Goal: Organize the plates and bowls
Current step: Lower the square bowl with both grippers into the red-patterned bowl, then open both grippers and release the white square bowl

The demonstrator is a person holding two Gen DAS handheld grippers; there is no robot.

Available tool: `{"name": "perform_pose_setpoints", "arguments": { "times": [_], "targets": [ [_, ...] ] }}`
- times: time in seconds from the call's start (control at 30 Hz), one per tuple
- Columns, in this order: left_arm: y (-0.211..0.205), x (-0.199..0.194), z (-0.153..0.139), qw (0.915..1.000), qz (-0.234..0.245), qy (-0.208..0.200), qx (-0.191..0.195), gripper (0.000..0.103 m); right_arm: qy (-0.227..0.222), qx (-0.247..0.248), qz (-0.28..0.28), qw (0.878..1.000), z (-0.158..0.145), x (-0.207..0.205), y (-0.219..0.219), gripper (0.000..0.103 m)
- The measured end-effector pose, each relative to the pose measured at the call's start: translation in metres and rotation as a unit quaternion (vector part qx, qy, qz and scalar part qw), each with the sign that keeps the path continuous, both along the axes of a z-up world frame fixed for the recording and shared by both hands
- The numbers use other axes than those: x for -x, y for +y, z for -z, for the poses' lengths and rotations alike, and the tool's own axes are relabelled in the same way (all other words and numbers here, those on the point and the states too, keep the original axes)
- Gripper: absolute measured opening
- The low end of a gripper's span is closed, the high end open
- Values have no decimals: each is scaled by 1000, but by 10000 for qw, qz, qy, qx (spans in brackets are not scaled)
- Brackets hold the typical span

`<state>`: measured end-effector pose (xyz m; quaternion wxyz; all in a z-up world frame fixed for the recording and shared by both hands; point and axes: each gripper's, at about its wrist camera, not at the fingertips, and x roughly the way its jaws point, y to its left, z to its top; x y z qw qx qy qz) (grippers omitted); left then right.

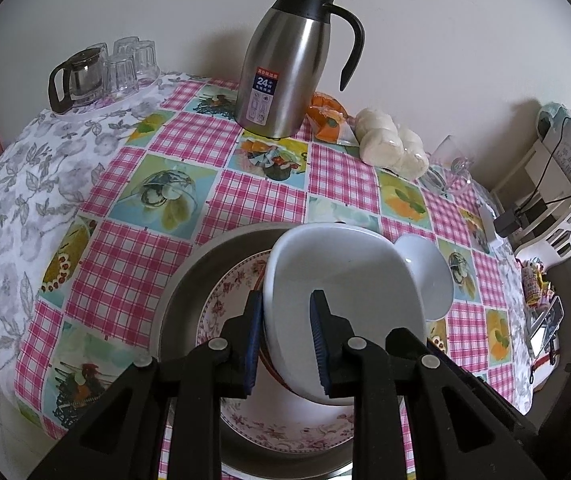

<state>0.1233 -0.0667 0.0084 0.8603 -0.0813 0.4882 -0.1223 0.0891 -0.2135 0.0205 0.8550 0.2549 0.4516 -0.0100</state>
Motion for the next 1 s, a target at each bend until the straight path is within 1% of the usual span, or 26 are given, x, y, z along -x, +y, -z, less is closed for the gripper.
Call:
{"name": "perform_pose_setpoints", "arguments": {
  "times": [0.13,0.37,0.43,0.5,0.57,0.63,0.67,0.7,0.73,0.77,0.8,0.83,0.87,0.93,0.97,1.0],
  "targets": [
    [0,1,-3,10000,16,-39,-3,24,-84,-19,68,9999,-3,3,-4,26],
    [1,2,-6,10000,-2,-71,24,25,-30,-127,193,9997,-1,4,-16,25],
    [2,3,-9,10000,-16,-87,13,29,-17,-133,226,9997,-2,5,-18,25],
    [3,5,-14,9999,-37,-156,24,46,-25,-118,254,9996,-4,5,-20,25],
    [5,8,-21,9996,-56,-266,13,50,-37,-64,284,9996,-6,7,-21,26],
    [7,9,-24,9994,-99,-334,-19,56,-28,-15,305,9995,-7,7,-22,34],
    [8,9,-25,9993,-134,-352,-37,63,-12,22,313,9995,-7,8,-23,40],
    [10,9,-26,9991,-204,-373,-77,66,4,63,319,9995,-7,7,-23,42],
    [11,9,-26,9989,-269,-368,-116,67,25,130,330,9994,-7,7,-23,43],
    [13,8,-25,9988,-329,-344,-148,69,38,177,341,9993,-7,7,-23,48],
    [16,8,-24,9986,-384,-320,-174,69,50,220,349,9991,-7,7,-23,56],
    [17,7,-22,9984,-422,-310,-218,70,61,259,367,9990,-7,8,-23,60],
    [19,6,-21,9980,-470,-302,-307,70,66,278,375,9989,-7,8,-24,63],
    [21,5,-19,9971,-549,-293,-427,74,81,322,381,9987,-7,8,-24,66],
    [23,5,-18,9966,-601,-287,-475,76,92,344,387,9986,-7,7,-24,71],
    [24,4,-17,9964,-625,-276,-504,78,105,369,394,9985,-6,7,-24,73]
  ]
}}
